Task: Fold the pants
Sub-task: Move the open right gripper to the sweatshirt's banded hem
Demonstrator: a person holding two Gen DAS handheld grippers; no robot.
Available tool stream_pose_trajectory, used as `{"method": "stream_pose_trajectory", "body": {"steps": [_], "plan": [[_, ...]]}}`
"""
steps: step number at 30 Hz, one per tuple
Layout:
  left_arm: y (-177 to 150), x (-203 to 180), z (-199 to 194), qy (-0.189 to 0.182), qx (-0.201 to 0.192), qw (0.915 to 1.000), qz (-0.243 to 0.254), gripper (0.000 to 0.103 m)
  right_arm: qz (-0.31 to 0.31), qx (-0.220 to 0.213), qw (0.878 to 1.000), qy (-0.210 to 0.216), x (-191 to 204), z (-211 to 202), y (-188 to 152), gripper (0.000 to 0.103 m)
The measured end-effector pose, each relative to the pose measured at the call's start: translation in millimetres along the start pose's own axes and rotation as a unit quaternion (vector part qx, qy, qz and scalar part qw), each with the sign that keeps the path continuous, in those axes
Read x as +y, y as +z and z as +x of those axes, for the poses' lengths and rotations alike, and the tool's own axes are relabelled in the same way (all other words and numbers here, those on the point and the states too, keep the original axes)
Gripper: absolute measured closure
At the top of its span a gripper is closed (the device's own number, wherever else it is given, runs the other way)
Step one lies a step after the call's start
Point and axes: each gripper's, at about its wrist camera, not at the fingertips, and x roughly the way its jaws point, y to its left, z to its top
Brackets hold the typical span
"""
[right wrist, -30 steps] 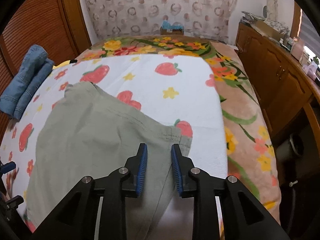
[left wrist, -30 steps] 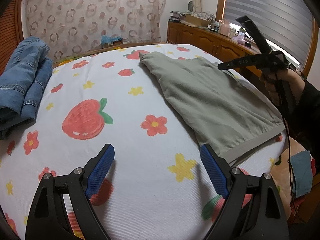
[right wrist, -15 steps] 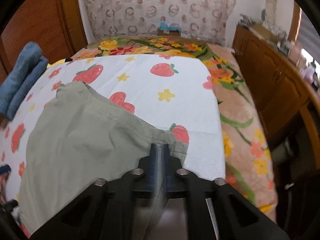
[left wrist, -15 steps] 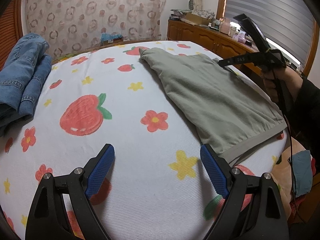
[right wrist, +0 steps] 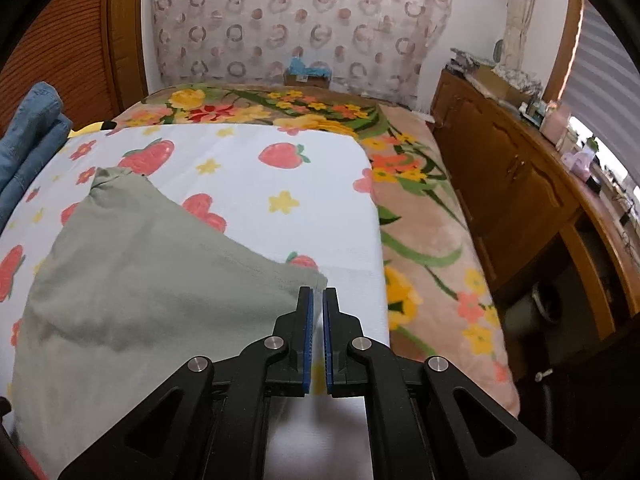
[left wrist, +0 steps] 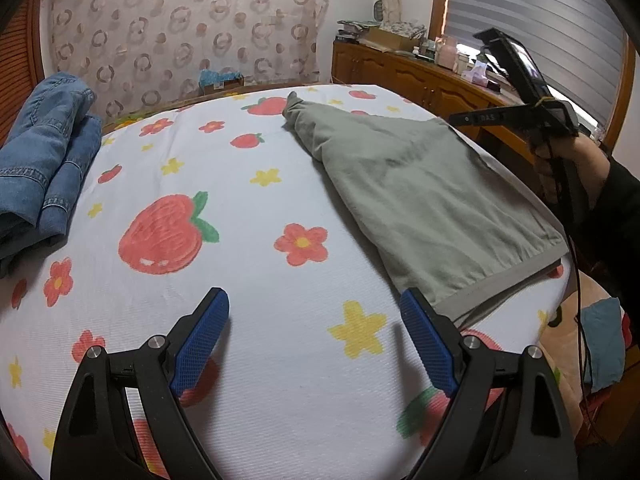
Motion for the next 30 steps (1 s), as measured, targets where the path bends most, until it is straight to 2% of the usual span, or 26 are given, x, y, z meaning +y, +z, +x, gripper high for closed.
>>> {"method": "stream_pose_trajectory", "body": {"steps": [5,9,12,17,20,30], "plan": [[2,0,-2,-0.003,-0.005,1.0000,0.000,0.015,-0.009,-0.002,1.000,0.024,2,-22,-9,0.093],[3,-4,-5,-0.004,-0.008,1.0000,0.005,0.015,-0.011,-0.008,0.999,0.050,10,-50,-32,0.075],[3,-7,-6,-0.006,-0.008,0.9999,0.009,0.015,-0.013,-0.011,0.997,0.070,18,-68,-52,0.067],[4,-12,-2,-0.010,-0.003,0.9999,0.013,0.015,-0.011,-0.005,0.996,0.091,28,-87,-82,0.066],[4,-16,-3,-0.010,-0.002,0.9998,0.019,0.015,-0.010,-0.010,0.996,0.089,29,-100,-97,0.066],[5,-31,-2,-0.014,0.000,0.9993,0.034,0.015,0.024,-0.008,0.995,0.096,23,-115,-124,0.066]]}}
